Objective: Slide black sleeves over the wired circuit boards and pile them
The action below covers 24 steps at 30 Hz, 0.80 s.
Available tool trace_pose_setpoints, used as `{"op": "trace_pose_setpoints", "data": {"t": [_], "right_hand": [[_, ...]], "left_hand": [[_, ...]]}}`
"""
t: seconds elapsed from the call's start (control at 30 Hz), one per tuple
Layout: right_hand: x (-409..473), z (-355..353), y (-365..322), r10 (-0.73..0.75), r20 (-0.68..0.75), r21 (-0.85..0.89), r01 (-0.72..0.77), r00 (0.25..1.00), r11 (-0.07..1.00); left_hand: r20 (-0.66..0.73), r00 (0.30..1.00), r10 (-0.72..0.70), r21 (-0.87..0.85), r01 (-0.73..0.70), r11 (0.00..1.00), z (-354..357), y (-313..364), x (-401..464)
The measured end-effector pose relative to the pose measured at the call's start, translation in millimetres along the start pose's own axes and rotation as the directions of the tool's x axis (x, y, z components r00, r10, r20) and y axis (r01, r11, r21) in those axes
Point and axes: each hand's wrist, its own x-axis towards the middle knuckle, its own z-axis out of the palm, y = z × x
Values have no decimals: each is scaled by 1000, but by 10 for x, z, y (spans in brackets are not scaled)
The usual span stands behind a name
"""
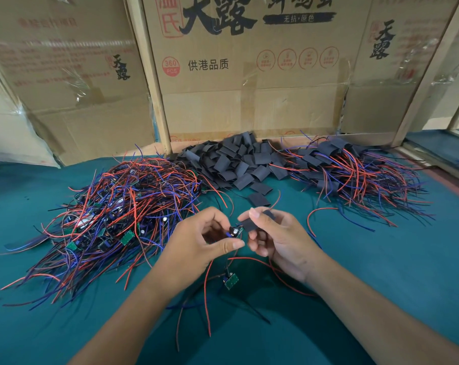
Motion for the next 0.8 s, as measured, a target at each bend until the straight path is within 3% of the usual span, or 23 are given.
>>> {"op": "trace_pose_setpoints", "data": {"t": [0.17, 0.53, 0.8], "right_hand": [[-11, 22, 39, -47, 25, 20, 47, 999, 999], [-25, 59, 48, -44, 10, 106, 43, 999, 993], [-13, 65, 72, -50, 38, 67, 47, 998, 997]], "left_hand": [[16, 1000, 25, -114, -23, 993, 45, 23, -1], [-27, 1000, 12, -190, -17, 982, 49, -15, 14], [-44, 999, 21, -209, -30, 977, 46, -4, 16]]}}
